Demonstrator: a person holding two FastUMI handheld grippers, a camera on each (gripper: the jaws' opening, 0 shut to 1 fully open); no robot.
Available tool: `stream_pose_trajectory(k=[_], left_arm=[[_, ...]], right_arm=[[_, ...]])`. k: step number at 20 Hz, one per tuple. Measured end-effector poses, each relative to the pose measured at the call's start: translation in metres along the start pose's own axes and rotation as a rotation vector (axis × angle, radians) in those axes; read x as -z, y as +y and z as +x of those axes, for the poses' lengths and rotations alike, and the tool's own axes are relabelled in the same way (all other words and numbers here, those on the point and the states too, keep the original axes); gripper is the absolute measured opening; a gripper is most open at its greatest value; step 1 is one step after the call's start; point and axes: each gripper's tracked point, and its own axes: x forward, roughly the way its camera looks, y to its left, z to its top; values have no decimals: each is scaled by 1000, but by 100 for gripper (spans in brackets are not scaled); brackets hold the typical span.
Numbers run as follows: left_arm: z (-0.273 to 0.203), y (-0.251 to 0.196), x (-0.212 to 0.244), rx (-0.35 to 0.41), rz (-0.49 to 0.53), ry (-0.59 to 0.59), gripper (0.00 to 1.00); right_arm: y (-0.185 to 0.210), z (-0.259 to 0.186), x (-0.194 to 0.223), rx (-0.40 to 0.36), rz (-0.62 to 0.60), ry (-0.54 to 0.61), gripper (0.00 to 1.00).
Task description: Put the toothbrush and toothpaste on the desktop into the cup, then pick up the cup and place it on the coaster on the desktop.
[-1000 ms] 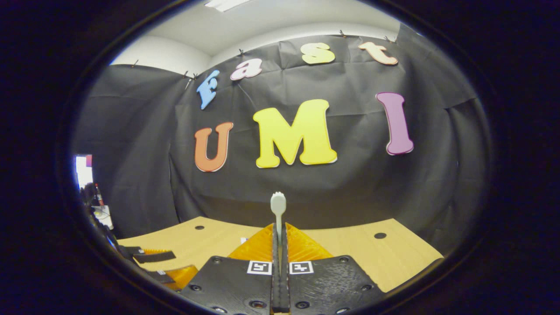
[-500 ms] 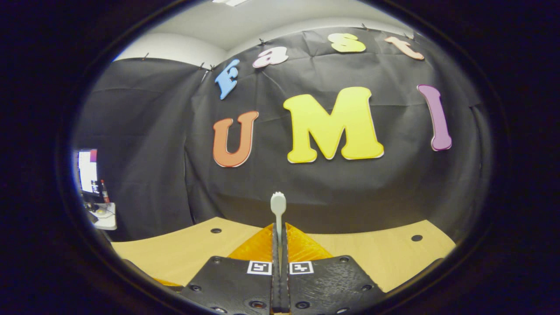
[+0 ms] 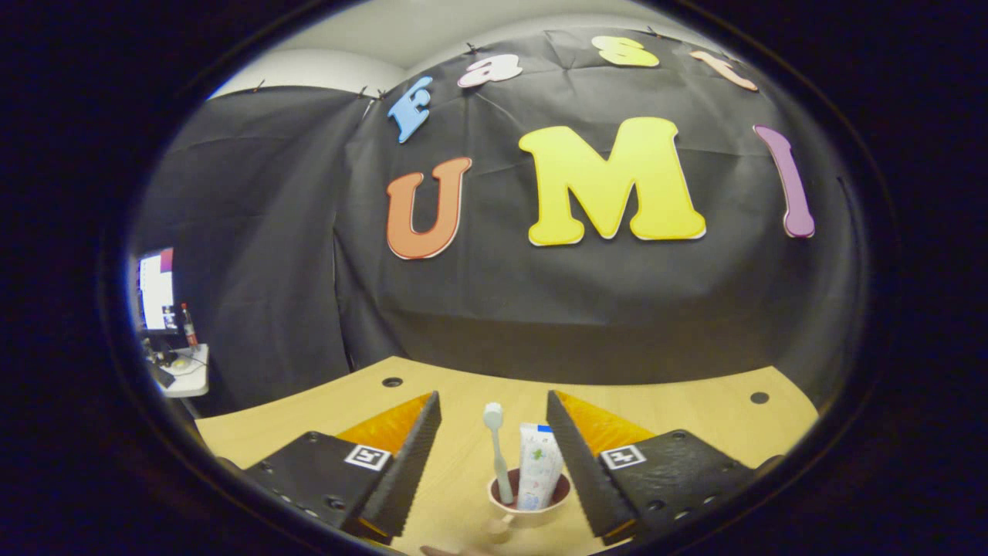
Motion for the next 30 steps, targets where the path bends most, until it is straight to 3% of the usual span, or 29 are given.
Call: stream_pose_trajectory(k=[1, 3, 8, 13, 15, 19, 21, 25, 30], left_arm=[[0, 1, 2, -1, 7, 1, 96], [-1, -2, 0, -2, 15, -5, 96], [-8, -8, -6, -8, 36, -26, 96], [-6, -19, -18, -3, 68, -31, 95], [2, -24, -22, -1, 79, -6, 95], [25, -35, -42, 1, 113, 33, 96], [39, -46, -51, 36, 94, 73, 96], [65, -51, -72, 24, 102, 141, 96], [93, -68, -81, 35, 111, 298, 96]], right_arm=[[-1, -4, -2, 6, -24, -13, 90], [-4, -14, -5, 19, -41, -30, 97], [-15, -49, -19, 28, -9, -51, 96], [-63, -108, -24, 156, -24, -120, 98], [-83, -135, -21, 200, -12, -130, 97], [-107, -188, -7, 212, 50, -114, 97], [-122, -211, 0, 230, 48, -112, 97], [-153, -253, 19, 286, 44, -115, 97], [-168, -263, 38, 233, 97, -71, 95]])
